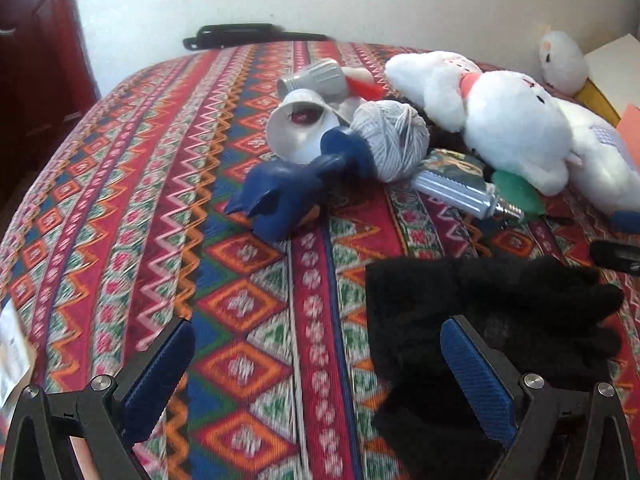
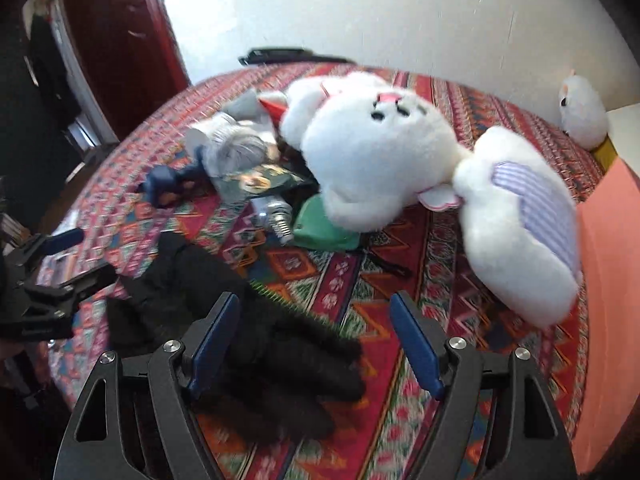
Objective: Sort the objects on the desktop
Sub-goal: 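Move the left tool to the blue plastic figure and grasp it, then grasp the green tape measure with the right tool while the left tool holds the figure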
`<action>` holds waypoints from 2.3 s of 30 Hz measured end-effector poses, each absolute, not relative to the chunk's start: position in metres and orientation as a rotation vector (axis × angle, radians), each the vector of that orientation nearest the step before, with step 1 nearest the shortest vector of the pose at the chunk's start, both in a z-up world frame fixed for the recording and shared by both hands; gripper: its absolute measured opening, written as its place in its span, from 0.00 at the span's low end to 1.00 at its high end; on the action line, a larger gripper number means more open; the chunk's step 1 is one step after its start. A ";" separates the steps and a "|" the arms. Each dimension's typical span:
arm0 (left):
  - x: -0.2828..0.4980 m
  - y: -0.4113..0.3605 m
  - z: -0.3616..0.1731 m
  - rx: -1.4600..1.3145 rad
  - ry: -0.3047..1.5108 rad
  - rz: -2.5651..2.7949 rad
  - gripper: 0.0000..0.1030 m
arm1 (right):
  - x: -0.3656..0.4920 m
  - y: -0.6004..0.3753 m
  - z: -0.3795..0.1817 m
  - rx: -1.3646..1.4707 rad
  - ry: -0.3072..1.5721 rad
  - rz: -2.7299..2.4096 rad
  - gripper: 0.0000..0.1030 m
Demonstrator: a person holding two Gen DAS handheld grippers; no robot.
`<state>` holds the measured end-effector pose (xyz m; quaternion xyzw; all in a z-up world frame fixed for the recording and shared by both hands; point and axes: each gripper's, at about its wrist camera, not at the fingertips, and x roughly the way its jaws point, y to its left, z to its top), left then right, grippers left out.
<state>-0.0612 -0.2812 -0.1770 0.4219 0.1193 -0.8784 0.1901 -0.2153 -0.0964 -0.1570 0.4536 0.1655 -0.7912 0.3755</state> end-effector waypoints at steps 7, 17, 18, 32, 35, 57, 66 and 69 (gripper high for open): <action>-0.085 -0.305 -0.195 1.247 0.372 -2.448 0.98 | -0.246 -0.120 -0.199 1.258 0.496 -2.023 0.77; -0.099 -0.315 -0.211 1.308 0.411 -2.459 0.98 | -0.262 -0.145 -0.215 1.213 0.507 -2.044 0.79; -0.100 -0.314 -0.212 1.308 0.403 -2.465 0.98 | -0.265 -0.147 -0.216 1.208 0.505 -2.047 0.79; -0.128 -0.319 -0.212 1.274 0.322 -2.601 0.99 | -0.275 -0.167 -0.218 1.121 0.499 -2.073 0.67; -0.133 -0.331 -0.210 1.262 0.360 -2.613 0.99 | -0.272 -0.166 -0.219 1.106 0.490 -2.084 0.67; -0.100 -0.321 -0.196 1.219 0.351 -2.588 0.52 | -0.253 -0.123 -0.208 1.166 0.345 -2.079 0.57; -0.034 -0.273 -0.181 1.192 0.490 -2.626 0.52 | -0.238 -0.081 -0.183 1.150 0.227 -2.097 0.57; -0.022 -0.253 -0.180 1.215 0.488 -2.646 0.52 | -0.227 -0.065 -0.171 1.133 0.197 -2.106 0.57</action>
